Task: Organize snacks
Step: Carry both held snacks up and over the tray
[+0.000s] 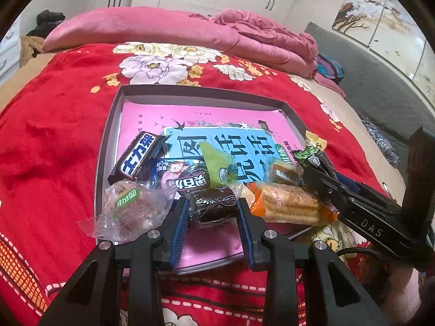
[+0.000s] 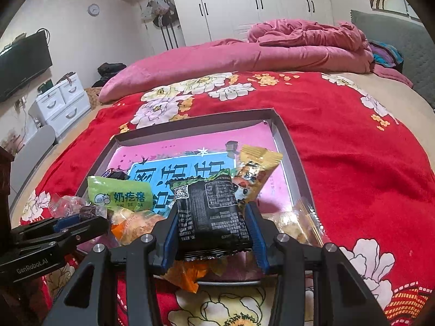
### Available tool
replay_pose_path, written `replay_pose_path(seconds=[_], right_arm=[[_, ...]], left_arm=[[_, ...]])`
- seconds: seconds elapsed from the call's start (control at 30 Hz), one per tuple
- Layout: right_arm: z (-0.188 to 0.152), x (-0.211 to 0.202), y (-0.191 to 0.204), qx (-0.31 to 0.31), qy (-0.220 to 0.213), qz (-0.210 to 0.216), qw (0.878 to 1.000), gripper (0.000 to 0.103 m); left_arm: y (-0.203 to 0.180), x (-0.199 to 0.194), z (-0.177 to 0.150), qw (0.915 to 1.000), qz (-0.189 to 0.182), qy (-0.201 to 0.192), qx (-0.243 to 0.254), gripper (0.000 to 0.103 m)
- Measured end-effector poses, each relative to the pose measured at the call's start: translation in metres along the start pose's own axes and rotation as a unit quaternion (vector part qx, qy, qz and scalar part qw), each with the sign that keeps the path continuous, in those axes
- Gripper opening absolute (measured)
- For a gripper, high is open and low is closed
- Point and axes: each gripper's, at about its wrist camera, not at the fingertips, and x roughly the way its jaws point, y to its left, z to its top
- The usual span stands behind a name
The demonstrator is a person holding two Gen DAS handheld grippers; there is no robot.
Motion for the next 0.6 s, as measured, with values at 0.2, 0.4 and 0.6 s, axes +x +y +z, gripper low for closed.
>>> replay_pose_path(seconds=[0.2,0.4,0.6], right_arm=[[0.000,-0.003,-0.004,0.002,-0.006,-0.019,1.000,0.046],[-0.002,-0.018,-0.014,0.019,-0.019,-0.030,0.999,0.046],[-0.003,-0.024,-0.022,0.034,-0.018,-0.032,0.999,0.046]], left_arm=[[-0.002,0.000,0.000,1.0000,0.002,-0.002,0.007,0.036],[-0.002,0.001,0.000,1.0000,0.001,-0.002,0.005,0.036],[-0.002,0.001,0.000,1.0000,0.000,-0.001,0.006,0.036]])
